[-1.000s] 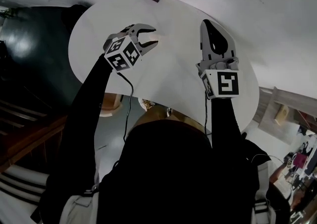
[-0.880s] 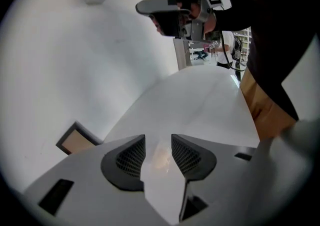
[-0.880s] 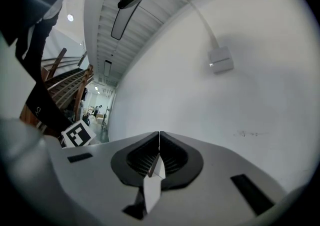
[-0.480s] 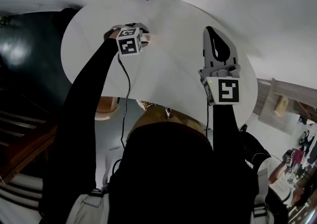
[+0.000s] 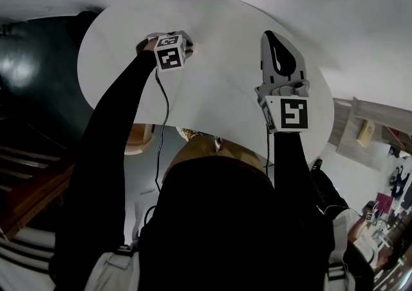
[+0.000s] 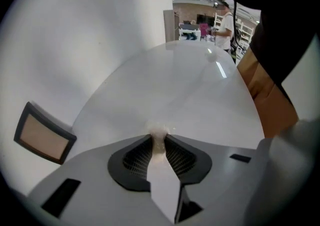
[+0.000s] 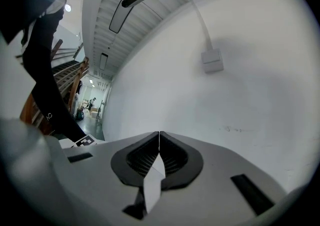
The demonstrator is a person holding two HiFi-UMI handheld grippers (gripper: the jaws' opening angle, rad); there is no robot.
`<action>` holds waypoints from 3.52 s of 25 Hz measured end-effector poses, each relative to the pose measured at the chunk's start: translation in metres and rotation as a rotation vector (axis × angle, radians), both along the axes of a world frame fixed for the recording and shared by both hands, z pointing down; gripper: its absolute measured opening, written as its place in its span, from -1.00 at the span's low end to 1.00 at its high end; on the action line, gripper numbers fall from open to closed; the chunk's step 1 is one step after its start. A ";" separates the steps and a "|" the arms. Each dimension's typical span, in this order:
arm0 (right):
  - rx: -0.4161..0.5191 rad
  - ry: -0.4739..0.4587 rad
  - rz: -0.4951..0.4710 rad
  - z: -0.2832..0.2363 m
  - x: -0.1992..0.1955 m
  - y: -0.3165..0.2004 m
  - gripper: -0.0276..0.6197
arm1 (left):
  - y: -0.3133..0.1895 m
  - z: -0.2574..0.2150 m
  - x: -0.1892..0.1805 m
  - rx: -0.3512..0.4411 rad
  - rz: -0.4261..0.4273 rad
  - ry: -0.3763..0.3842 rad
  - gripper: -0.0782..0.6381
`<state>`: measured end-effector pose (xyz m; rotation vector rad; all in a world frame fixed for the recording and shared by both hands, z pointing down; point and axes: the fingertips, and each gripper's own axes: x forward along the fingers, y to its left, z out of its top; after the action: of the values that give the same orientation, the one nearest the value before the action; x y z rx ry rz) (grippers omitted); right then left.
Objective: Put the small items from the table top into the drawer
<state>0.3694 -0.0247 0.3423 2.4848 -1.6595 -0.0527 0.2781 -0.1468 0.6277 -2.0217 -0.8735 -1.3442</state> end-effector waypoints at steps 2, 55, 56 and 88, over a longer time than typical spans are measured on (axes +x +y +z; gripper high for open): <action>0.011 -0.001 -0.010 -0.002 -0.002 -0.004 -0.83 | 0.008 -0.014 0.000 -0.063 -0.075 0.053 -0.52; 0.171 0.012 -0.776 -0.037 -0.264 -0.144 -0.83 | -0.028 -0.310 -0.271 -0.021 -1.350 1.283 -0.52; 0.173 0.007 -0.806 -0.037 -0.278 -0.147 -0.83 | -0.028 -0.311 -0.285 0.000 -1.373 1.285 -0.52; 0.049 -0.051 -0.970 0.010 -0.383 -0.199 -0.83 | -0.014 -0.075 -0.422 -0.109 -1.724 0.706 -0.48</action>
<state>-0.0139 -0.2232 0.3523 1.4746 -2.7114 -0.1357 -0.1438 -0.1606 0.5530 -2.9614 1.4757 -0.8993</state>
